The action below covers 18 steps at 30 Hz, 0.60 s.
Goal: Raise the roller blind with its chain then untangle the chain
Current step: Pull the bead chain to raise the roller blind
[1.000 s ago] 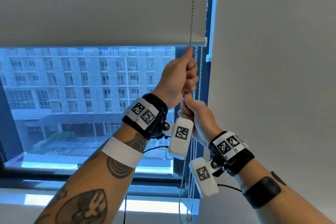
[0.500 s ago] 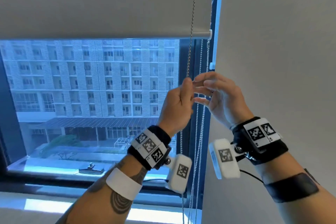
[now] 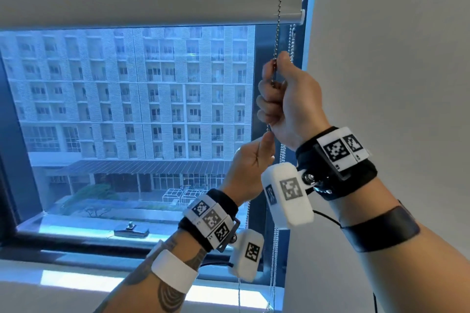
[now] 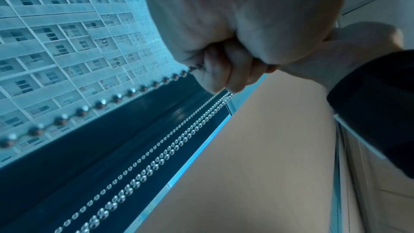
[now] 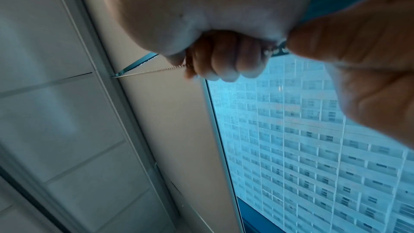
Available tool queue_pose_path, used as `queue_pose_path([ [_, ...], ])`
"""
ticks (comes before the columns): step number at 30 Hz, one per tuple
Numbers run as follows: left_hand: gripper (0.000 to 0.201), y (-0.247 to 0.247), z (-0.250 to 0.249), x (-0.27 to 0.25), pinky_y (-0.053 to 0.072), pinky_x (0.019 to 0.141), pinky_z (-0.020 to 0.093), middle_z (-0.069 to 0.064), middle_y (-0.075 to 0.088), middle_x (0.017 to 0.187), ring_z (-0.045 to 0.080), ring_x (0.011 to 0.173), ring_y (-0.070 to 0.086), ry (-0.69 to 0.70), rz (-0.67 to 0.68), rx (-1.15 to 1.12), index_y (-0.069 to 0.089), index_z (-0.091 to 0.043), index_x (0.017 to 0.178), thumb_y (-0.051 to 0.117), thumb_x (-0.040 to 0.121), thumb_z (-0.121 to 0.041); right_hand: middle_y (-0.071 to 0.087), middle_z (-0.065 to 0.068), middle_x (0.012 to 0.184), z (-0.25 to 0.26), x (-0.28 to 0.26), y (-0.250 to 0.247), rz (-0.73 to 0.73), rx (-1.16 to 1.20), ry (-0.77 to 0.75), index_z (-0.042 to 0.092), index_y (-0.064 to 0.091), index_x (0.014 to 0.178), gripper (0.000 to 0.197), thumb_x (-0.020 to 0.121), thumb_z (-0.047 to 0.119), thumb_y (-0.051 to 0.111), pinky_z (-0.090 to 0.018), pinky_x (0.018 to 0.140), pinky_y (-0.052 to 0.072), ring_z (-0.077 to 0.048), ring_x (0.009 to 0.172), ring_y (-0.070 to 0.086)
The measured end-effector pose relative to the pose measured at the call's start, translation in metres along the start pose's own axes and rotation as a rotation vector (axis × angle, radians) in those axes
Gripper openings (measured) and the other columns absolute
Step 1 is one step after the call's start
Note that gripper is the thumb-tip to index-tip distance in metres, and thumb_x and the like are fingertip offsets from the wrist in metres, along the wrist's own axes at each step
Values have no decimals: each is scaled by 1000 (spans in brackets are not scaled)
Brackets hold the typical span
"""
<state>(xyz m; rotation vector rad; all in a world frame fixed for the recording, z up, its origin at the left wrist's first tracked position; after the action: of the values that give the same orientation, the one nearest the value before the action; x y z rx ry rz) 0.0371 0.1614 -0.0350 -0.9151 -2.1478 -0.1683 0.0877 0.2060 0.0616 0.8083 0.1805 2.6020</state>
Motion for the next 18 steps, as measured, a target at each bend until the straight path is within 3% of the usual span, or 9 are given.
queue_pose_path([
  [2,48,1,0,2,20,52,26,-17,32,55,5,51,26,-6,70,-13,39,-36,60,33,108,-36,17,5,52,-1,1,-1,-48,10,24,24,24,66,54,109,53,38,-31,48,7,-16,50,6],
  [5,46,2,-3,2,33,54,22,-12,47,64,6,53,42,-56,203,-70,54,-20,75,28,108,-39,15,6,50,-4,1,-3,-74,35,45,26,17,66,57,107,57,40,-30,46,6,-17,49,4],
  [8,50,-21,1,9,50,73,25,-5,65,81,-1,69,64,-150,144,-51,65,-22,95,21,112,-39,14,6,50,-9,-2,-4,-66,46,38,24,14,72,55,107,56,42,-30,45,7,-16,48,5],
  [10,54,-34,0,18,50,80,34,-4,71,87,6,82,68,-135,99,-39,68,-23,101,21,107,-51,14,7,48,-19,-6,-5,-54,66,41,24,14,71,56,107,56,43,-28,43,7,-14,45,5],
  [13,51,-47,-9,31,50,85,40,-8,74,87,12,88,68,-104,50,-13,71,-27,96,28,99,-55,15,7,45,-39,-15,-9,-36,81,71,25,18,65,58,107,56,43,-25,40,9,-13,39,8],
  [18,50,-41,-41,45,52,87,33,1,72,97,14,94,68,-39,78,27,70,-16,102,29,111,-44,14,5,48,-74,-31,-20,-51,65,140,23,15,68,60,104,59,47,-30,46,5,-18,45,4],
])
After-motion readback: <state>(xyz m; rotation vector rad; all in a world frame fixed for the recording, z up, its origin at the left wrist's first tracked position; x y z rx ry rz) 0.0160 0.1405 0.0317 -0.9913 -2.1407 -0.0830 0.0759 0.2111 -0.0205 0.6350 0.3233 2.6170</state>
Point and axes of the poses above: each hand's wrist, its own x-axis towards the middle knuckle, its own y-axis out of the palm, z = x × y, the point moved 9 cm from there along x, towards the middle knuckle
